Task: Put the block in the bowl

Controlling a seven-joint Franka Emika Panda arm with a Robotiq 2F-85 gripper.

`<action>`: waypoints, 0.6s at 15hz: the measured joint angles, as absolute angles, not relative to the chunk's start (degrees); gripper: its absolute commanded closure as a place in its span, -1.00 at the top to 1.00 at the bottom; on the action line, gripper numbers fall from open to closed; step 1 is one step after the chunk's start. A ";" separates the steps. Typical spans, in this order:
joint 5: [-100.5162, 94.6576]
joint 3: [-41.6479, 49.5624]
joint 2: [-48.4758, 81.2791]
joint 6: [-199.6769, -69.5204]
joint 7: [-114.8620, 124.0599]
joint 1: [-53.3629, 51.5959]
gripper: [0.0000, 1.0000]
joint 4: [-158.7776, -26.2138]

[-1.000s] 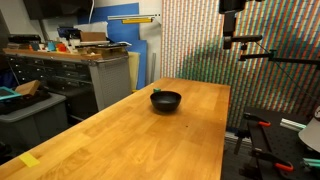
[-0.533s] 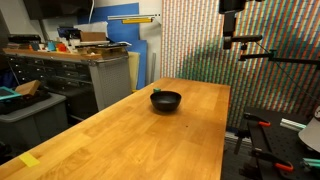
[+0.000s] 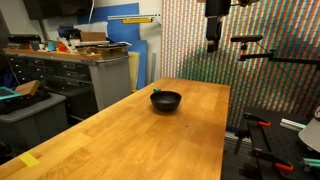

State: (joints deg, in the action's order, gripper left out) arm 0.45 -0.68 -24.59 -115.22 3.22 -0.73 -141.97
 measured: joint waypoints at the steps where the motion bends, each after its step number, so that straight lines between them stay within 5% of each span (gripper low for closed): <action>1: 0.32 -0.93 -22.70 -116.42 3.88 -0.73 1.00 -140.61; 9: 0.19 -0.70 -3.04 -122.39 10.83 0.72 1.00 -123.65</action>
State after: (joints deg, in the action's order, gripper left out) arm 0.19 -0.70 -3.04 -122.39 10.83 0.72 -123.65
